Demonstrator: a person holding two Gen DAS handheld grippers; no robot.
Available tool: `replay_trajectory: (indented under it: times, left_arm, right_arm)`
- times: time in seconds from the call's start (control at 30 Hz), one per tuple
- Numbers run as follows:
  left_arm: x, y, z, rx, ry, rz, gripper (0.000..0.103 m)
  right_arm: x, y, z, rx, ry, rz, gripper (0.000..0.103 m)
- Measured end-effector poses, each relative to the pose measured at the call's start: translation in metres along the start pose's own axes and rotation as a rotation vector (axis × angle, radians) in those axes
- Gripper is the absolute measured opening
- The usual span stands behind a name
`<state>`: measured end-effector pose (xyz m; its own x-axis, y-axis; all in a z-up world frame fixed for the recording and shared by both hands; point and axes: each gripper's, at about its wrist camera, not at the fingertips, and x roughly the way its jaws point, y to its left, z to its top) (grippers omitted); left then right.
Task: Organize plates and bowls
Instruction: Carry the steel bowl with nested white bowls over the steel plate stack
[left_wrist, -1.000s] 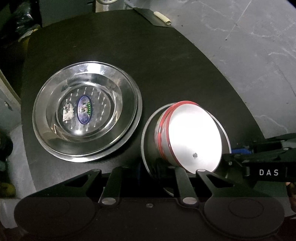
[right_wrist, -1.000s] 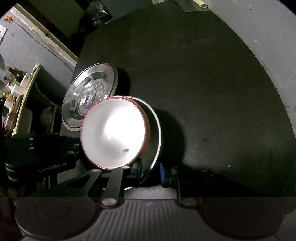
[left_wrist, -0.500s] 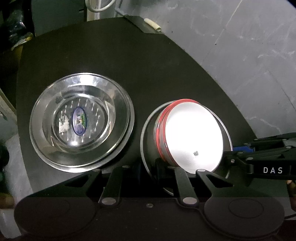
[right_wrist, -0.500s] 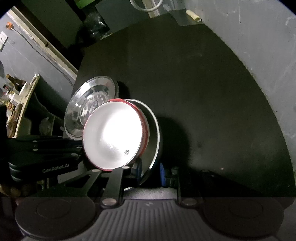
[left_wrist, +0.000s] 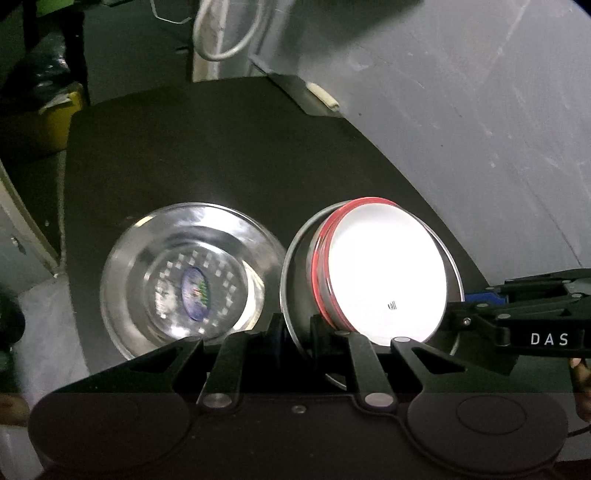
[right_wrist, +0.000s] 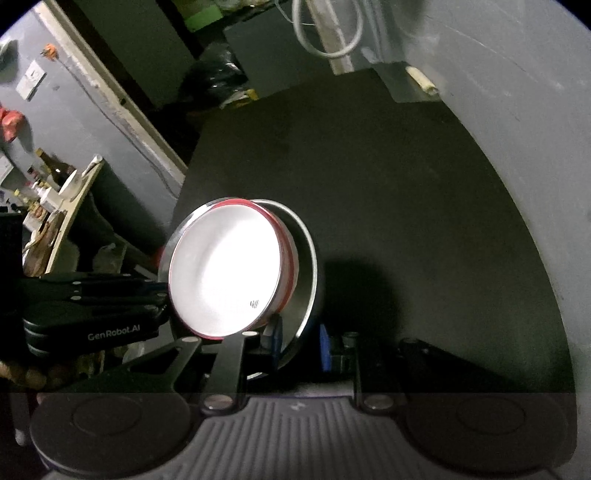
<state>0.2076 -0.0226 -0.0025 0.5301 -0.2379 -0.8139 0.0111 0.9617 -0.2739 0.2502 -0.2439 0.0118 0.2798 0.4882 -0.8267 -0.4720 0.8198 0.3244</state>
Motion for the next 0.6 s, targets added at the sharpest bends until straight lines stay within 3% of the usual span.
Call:
replay_trajectory:
  times: [0.6]
  left_arm:
    - [-0.018, 0.062, 0.000, -0.169, -0.022, 0.127, 0.014]
  right_arm:
    - [0.049, 0.050, 0.045, -0.168, 0.072, 0.095, 0.023]
